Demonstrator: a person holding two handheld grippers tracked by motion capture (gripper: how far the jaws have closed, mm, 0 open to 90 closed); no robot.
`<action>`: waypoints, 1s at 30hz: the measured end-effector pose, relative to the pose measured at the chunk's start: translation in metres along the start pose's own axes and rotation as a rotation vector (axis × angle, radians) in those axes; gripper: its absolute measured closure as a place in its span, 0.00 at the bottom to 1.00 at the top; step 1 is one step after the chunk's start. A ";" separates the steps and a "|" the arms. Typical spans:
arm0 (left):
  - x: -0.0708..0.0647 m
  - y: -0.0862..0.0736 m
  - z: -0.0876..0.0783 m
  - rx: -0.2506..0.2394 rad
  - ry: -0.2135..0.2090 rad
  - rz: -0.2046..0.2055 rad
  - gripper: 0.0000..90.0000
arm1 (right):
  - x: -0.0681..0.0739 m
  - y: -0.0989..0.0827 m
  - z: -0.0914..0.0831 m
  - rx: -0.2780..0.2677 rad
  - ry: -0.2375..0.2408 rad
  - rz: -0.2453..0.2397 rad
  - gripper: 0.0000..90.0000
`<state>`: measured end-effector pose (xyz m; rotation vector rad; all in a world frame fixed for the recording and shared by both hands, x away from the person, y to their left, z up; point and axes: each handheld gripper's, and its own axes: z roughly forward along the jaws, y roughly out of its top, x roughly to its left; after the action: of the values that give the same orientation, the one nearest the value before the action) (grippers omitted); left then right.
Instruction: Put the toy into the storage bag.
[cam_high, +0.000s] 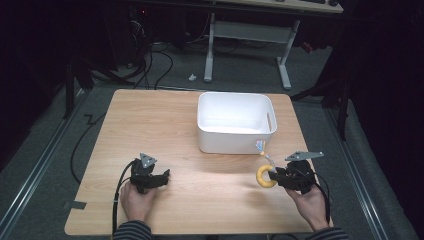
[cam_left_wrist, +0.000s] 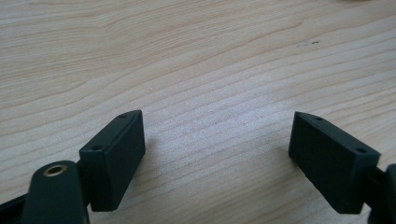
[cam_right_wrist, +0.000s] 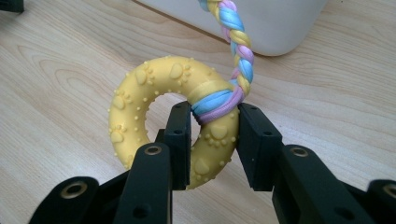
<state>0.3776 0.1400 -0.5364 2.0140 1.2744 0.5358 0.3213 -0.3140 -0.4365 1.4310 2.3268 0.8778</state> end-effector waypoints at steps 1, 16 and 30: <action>0.000 0.000 0.000 0.000 -0.001 0.000 0.21 | 0.000 0.003 -0.002 0.000 0.000 -0.008 0.75; 0.000 0.000 0.000 0.000 -0.003 0.002 0.21 | -0.001 0.024 -0.021 -0.038 -0.002 -0.032 0.75; 0.000 0.000 0.000 0.000 -0.003 0.002 0.21 | -0.004 0.052 -0.042 -0.092 0.055 -0.020 0.75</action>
<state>0.3782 0.1402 -0.5364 2.0161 1.2705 0.5339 0.3381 -0.3150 -0.3721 1.3610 2.3037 1.0164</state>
